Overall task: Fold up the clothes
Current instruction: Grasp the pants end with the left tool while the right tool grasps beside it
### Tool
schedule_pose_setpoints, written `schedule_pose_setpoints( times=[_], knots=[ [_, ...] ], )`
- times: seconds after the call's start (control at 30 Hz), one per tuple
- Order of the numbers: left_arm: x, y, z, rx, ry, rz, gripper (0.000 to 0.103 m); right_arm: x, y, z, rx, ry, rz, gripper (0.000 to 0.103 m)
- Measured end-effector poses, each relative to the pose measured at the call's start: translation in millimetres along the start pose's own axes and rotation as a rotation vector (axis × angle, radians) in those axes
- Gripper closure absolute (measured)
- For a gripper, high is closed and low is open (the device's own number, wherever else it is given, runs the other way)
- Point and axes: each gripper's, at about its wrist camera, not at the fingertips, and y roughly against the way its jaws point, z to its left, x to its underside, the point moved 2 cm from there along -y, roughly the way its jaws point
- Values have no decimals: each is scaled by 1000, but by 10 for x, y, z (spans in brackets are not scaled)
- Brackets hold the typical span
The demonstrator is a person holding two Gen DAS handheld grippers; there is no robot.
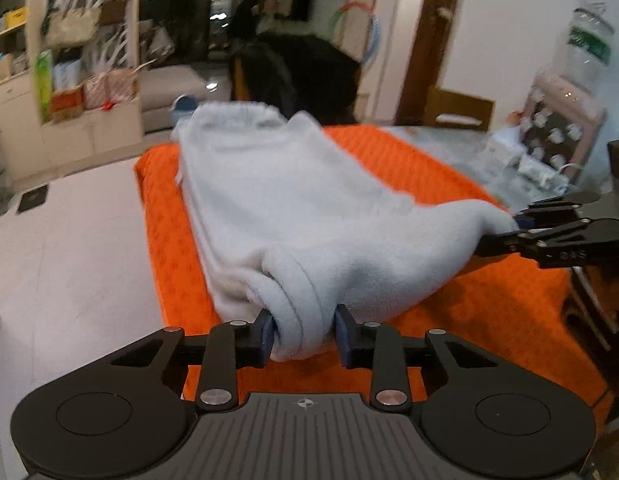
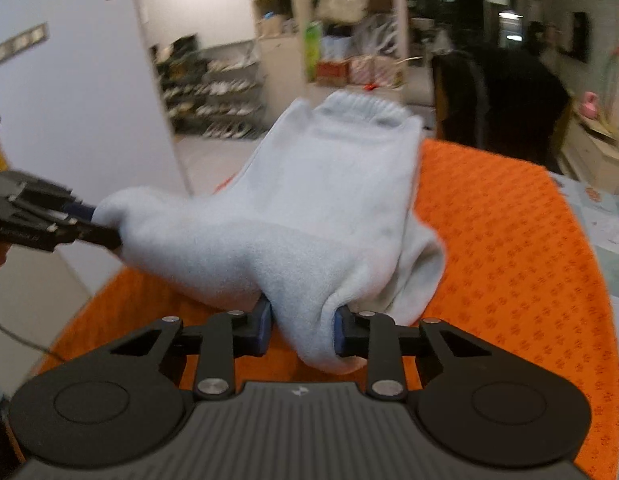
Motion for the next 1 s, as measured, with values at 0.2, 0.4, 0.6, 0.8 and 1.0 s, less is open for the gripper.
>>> schedule_pose_setpoints(
  times=[0.2, 0.4, 0.6, 0.8, 1.0],
  knots=[
    [-385, -128, 430, 121, 55, -1, 73, -516, -91, 93, 142, -73, 13, 70],
    [-768, -559, 892, 184, 173, 87, 74, -1089, -519, 21, 223, -103, 107, 70],
    [-938, -1123, 1218, 182, 255, 200, 74, -1369, -1102, -158, 284, -123, 194, 68],
    [-1004, -1577, 1412, 174, 255, 287, 73, -1396, -1700, -399, 335, -171, 244, 54],
    [-1015, -1746, 1502, 222, 264, 319, 72, -1298, -1802, -505, 362, -207, 198, 45]
  ],
)
